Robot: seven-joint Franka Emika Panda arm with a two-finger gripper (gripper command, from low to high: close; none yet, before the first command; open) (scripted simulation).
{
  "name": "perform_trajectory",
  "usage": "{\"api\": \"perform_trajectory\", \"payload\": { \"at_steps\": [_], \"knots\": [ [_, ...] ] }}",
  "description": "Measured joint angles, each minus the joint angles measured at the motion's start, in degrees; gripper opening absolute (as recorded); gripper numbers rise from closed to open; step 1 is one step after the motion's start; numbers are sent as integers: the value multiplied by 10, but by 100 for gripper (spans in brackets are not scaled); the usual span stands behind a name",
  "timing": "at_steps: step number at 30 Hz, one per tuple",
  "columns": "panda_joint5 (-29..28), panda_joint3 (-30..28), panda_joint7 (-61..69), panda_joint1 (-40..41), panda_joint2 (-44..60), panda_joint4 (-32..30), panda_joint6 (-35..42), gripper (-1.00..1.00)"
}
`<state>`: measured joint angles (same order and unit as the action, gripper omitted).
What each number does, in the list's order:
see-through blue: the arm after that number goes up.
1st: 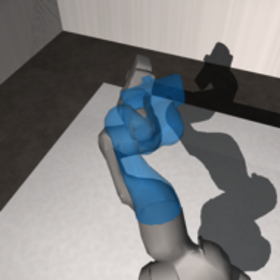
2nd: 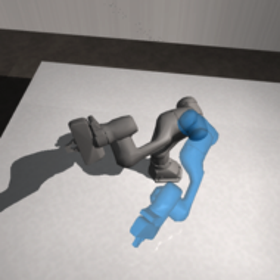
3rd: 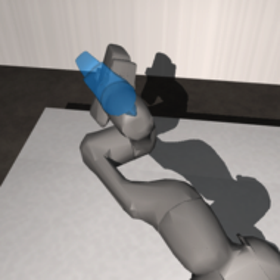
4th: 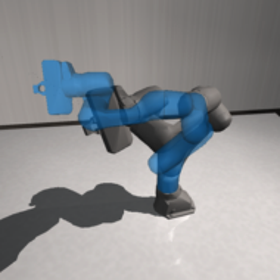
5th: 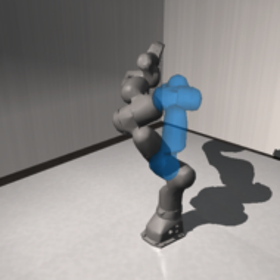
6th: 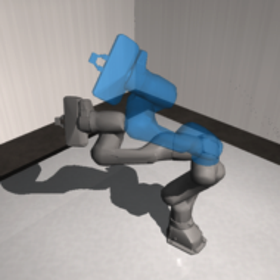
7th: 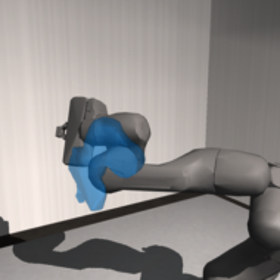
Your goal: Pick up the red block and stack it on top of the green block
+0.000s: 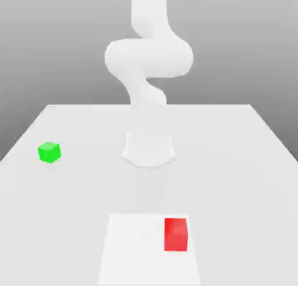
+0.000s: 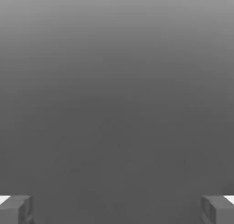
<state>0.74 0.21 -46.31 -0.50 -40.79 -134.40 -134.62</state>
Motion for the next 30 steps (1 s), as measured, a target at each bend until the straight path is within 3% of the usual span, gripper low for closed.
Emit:
{"api": "perform_trajectory", "payload": {
  "at_steps": [11, 19, 26, 27, 30],
  "knots": [
    [21, 24, -31, -20, 234, -119, -131, 0],
    [-2, 43, -81, -31, 400, -205, -225, 0],
    [-36, 23, -112, -47, 546, -204, -339, 0],
    [-39, 20, -114, -50, 559, -202, -350, -100],
    [-39, 20, -114, -50, 559, -202, -350, -100]
  ]
}}
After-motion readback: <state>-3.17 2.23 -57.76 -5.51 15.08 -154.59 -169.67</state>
